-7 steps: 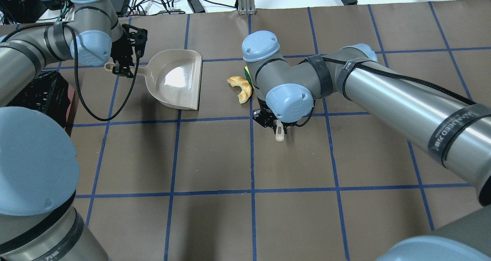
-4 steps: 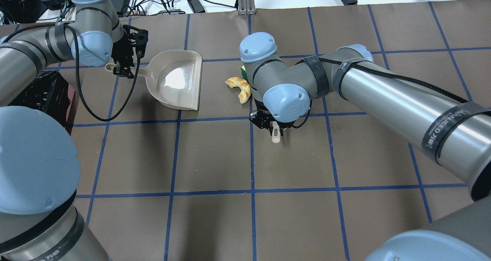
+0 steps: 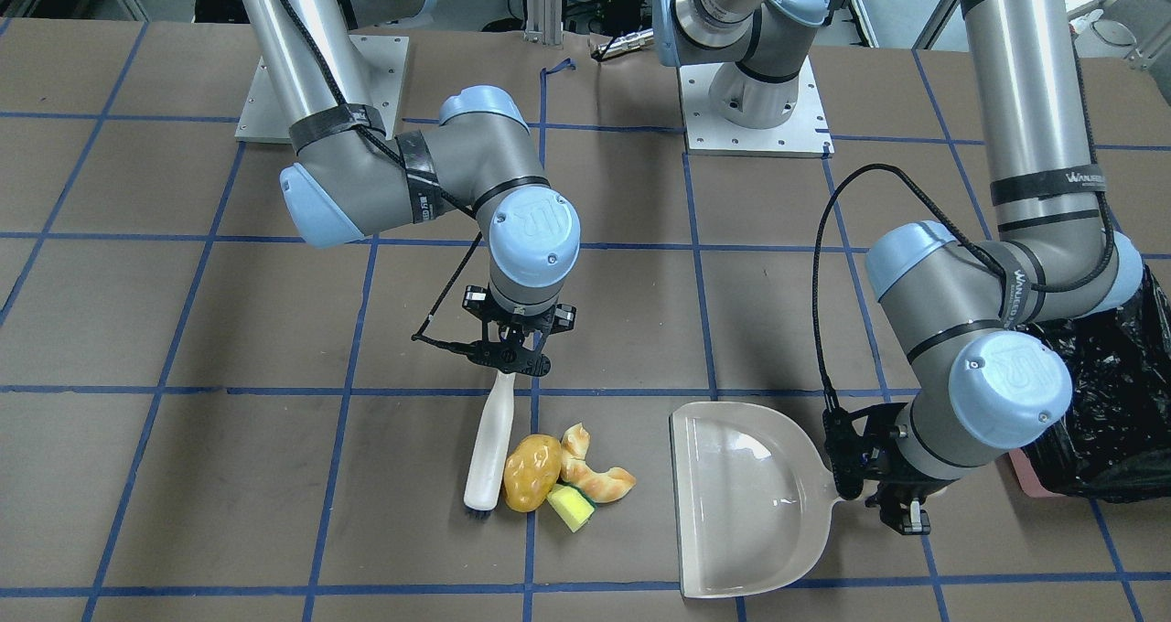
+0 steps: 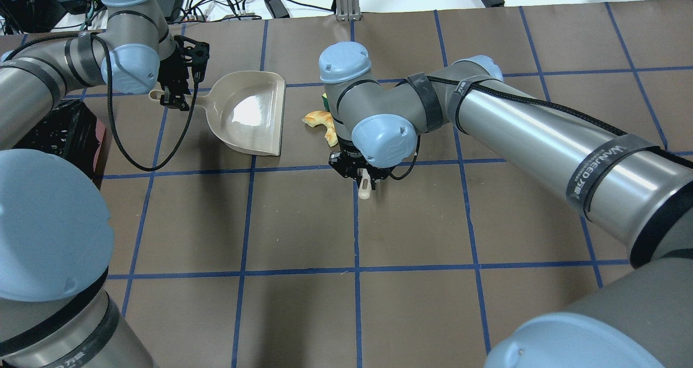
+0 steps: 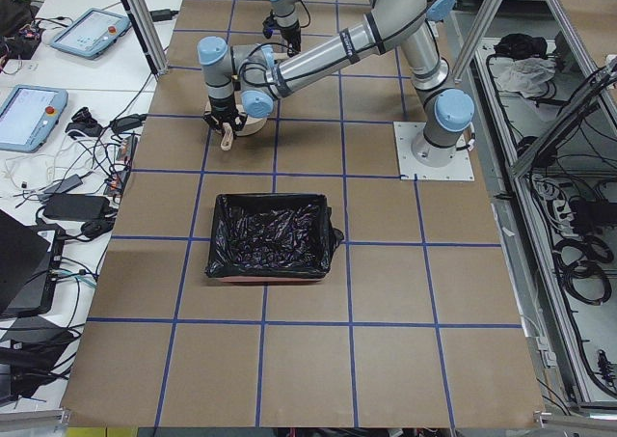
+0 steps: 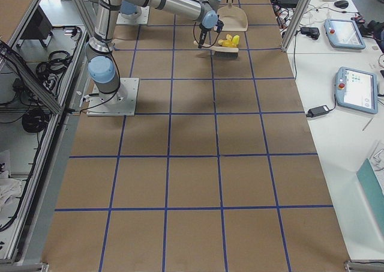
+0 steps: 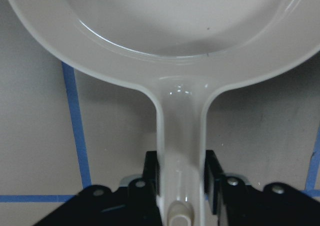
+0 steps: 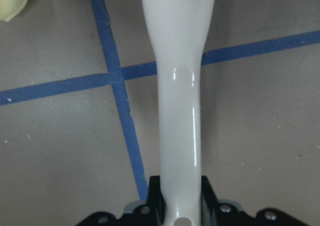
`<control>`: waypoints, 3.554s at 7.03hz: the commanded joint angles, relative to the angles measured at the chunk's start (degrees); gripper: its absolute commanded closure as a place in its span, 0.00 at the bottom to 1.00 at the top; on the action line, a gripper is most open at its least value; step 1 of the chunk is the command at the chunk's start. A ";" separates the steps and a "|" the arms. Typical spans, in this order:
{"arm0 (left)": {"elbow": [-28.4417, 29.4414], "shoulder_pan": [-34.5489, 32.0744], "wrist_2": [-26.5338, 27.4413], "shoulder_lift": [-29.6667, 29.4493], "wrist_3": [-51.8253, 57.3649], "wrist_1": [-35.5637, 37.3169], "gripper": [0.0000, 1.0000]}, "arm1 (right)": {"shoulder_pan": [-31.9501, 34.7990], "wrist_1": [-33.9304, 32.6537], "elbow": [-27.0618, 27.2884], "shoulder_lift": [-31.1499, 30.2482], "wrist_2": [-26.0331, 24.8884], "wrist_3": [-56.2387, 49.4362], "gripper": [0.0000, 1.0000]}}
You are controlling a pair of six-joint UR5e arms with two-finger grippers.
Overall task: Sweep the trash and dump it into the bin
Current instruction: 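Sweep the peel and remaining debris into the dustpan with the right-held brush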
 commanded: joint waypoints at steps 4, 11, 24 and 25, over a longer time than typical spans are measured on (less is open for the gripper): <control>0.00 0.00 0.00 -0.10 0.00 0.14 0.82 | 2.15 -0.88 -1.59 0.20 5.82 6.34 0.98; 0.00 0.00 0.00 -0.10 -0.09 0.14 0.82 | 6.63 -3.94 -8.45 5.56 7.06 9.59 0.98; 0.00 0.88 -0.79 0.69 0.70 0.14 0.83 | 12.26 -15.73 -15.92 9.87 17.96 16.89 0.96; 0.00 1.05 -0.79 0.69 1.05 0.23 0.83 | 12.35 -16.17 -16.01 10.13 18.23 16.98 0.95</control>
